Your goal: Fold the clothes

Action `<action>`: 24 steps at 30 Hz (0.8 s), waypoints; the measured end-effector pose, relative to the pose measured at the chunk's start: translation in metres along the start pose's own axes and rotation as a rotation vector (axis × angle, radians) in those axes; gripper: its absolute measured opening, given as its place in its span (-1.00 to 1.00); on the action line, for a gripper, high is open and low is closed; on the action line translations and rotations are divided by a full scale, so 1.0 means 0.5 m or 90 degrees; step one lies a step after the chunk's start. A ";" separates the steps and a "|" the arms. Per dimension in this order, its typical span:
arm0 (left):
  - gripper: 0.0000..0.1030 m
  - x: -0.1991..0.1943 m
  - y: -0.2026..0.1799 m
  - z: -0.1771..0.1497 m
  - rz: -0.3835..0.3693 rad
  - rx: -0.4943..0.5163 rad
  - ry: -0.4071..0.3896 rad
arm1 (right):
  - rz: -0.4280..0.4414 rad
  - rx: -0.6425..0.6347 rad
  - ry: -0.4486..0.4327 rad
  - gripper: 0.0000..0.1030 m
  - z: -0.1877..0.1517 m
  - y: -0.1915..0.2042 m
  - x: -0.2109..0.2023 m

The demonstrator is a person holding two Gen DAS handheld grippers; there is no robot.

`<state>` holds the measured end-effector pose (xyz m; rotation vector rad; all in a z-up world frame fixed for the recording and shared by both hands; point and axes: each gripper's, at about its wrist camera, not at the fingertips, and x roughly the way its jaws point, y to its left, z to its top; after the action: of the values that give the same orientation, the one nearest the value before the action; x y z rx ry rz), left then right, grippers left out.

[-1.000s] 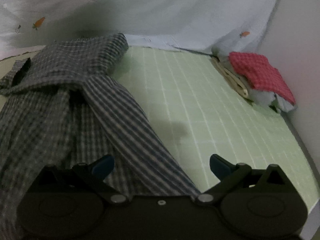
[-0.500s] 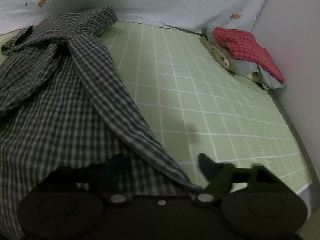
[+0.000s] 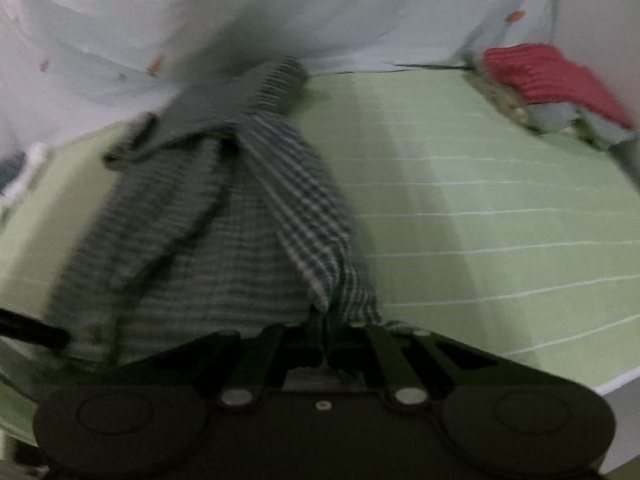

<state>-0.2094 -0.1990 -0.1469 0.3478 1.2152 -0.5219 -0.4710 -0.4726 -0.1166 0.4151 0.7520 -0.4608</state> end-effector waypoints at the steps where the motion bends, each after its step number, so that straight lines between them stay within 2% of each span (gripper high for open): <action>1: 0.64 -0.001 0.000 -0.002 0.000 0.000 0.001 | 0.027 0.021 0.000 -0.97 0.004 0.001 -0.002; 6: 0.65 -0.002 0.002 -0.006 -0.003 -0.002 0.006 | 0.154 0.116 0.007 -0.97 0.013 0.014 0.007; 11: 0.67 -0.002 0.003 -0.010 -0.003 -0.002 0.009 | 0.269 0.268 0.049 -0.97 0.010 0.015 0.058; 18: 0.73 -0.002 0.003 -0.020 0.001 0.005 0.014 | 0.290 0.314 0.142 -0.95 -0.019 0.062 0.150; 20: 0.74 -0.001 0.002 -0.021 0.003 0.007 0.016 | 0.275 0.320 0.163 -0.95 -0.036 0.069 0.170; 24: 0.80 0.002 0.000 -0.021 0.008 0.009 0.023 | 0.277 0.320 0.162 -0.91 -0.038 0.072 0.173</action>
<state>-0.2172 -0.1937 -0.1514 0.3788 1.2443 -0.5152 -0.4065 -0.4546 -0.1851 1.0986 0.7607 -0.1803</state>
